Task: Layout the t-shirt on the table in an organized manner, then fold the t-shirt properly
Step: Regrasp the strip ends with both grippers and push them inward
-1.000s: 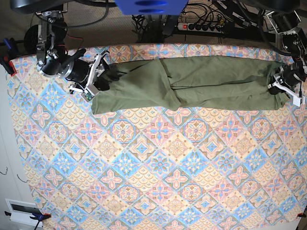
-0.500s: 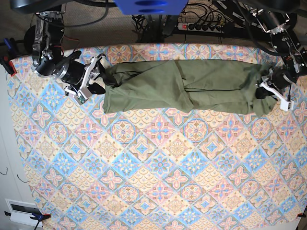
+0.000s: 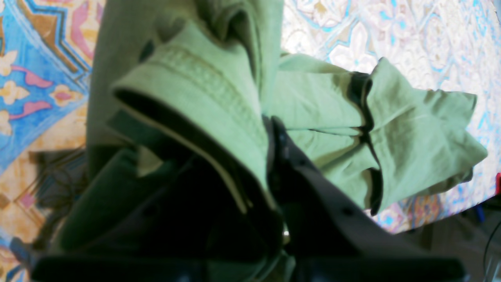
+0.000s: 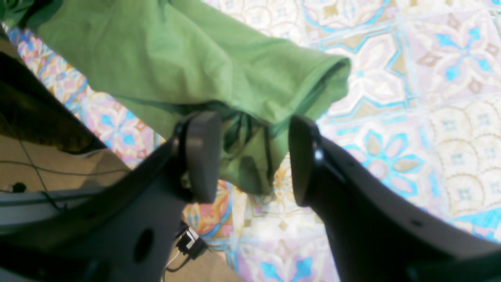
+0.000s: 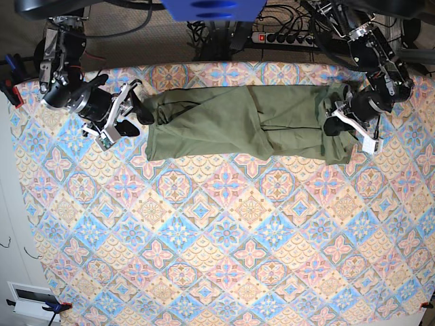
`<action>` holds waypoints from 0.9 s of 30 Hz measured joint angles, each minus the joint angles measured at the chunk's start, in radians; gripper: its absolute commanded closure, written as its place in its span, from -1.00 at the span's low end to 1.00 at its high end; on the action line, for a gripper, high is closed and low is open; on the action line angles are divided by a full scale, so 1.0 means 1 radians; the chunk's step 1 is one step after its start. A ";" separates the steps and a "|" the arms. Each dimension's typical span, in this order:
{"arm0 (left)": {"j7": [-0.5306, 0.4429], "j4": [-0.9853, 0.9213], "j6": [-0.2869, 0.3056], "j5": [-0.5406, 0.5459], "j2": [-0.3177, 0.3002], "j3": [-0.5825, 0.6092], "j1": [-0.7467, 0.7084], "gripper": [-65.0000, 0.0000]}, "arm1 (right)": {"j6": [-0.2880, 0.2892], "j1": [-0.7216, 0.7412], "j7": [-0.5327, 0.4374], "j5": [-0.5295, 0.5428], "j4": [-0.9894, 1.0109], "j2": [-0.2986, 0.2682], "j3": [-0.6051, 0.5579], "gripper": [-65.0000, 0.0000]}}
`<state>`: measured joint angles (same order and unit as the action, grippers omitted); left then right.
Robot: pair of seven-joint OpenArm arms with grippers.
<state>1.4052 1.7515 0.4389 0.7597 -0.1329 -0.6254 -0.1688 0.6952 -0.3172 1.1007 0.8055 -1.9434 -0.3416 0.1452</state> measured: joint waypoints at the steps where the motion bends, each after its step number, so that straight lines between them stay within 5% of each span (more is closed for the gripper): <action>1: 0.001 -0.016 0.000 0.000 0.001 0.020 0.000 1.00 | 0.000 -0.001 0.000 0.000 0.000 0.001 0.000 0.15; 10: -0.063 -0.031 -0.001 0.004 0.027 0.031 -0.007 0.43 | 0.000 -0.002 -0.001 0.001 0.000 0.001 -0.001 0.15; 14: 0.003 -0.031 0.002 0.087 0.031 0.030 -0.034 0.19 | 0.000 0.001 0.000 0.000 0.000 0.000 -0.001 0.15; 21: 0.002 -0.028 0.003 0.211 -0.028 0.025 -0.035 0.13 | 0.000 0.001 0.000 -0.001 0.000 0.000 -0.001 0.15; 27: 0.004 -0.028 0.003 0.424 -0.074 0.027 -0.043 0.15 | 0.000 0.001 0.000 0.000 0.000 0.000 -0.001 0.15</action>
<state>1.4094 1.7233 0.4419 1.1835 -0.2073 -0.5987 -0.2115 0.6952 -0.3161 1.1011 0.8051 -1.9434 -0.3412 0.1444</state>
